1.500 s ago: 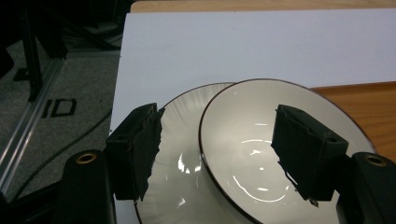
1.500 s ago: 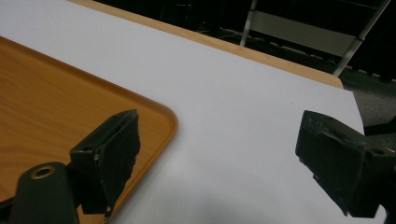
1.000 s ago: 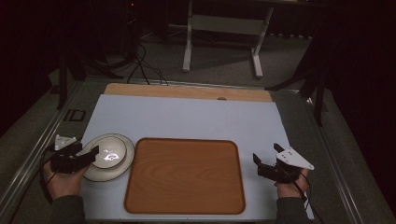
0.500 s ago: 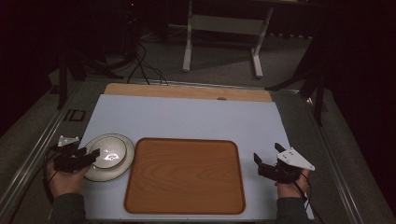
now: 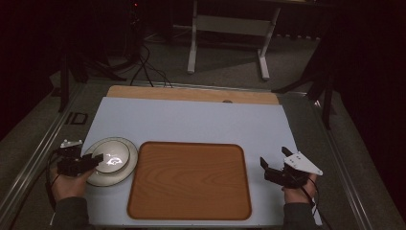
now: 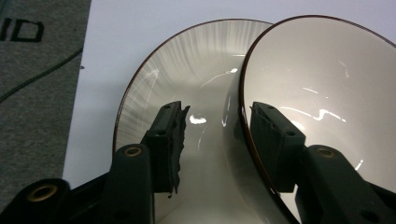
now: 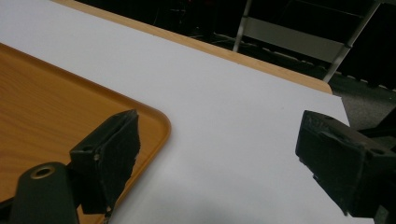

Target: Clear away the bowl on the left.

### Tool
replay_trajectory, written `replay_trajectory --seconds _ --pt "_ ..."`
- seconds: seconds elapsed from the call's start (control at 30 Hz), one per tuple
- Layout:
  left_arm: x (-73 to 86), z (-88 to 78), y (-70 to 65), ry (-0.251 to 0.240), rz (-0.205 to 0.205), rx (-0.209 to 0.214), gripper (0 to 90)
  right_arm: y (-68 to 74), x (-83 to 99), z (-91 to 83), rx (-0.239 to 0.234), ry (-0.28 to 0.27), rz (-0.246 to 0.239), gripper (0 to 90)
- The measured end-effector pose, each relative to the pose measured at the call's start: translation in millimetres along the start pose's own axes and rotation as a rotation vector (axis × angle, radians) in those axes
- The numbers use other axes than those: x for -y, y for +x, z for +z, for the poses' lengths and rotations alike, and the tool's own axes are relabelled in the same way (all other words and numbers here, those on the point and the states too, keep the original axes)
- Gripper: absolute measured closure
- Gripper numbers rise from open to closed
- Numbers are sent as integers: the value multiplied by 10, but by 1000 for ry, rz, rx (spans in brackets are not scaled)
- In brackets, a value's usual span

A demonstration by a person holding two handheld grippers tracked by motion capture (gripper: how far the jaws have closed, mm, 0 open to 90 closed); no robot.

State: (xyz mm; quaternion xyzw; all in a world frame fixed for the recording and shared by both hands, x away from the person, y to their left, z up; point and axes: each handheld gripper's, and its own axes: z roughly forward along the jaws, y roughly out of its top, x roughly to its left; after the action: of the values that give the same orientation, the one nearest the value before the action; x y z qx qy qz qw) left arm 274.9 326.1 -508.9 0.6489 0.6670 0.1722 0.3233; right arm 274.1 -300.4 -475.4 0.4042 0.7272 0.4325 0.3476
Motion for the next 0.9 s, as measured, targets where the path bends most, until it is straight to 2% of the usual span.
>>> replay_trajectory --seconds 0.13,0.2,0.27,0.47,0.53,0.7,0.9 --pt "-9 8 5 7 -12 22 584 4 -1 3 -1 0 -2 134" --pt "-17 13 1 11 -14 56 582 4 -1 2 -2 0 -2 134" --pt "-21 29 -14 25 -4 61 583 4 -2 2 -1 0 -2 134" --pt "-26 47 -7 36 -13 76 614 3 -3 1 1 -2 -2 134" --pt "-31 59 -6 38 -40 76 643 3 -4 1 -1 -2 -4 135" --pt "-38 76 1 57 -67 92 704 -6 -5 -7 4 -8 -5 135" --pt "-38 88 4 80 -93 99 714 -9 -8 -15 7 -16 -5 135"
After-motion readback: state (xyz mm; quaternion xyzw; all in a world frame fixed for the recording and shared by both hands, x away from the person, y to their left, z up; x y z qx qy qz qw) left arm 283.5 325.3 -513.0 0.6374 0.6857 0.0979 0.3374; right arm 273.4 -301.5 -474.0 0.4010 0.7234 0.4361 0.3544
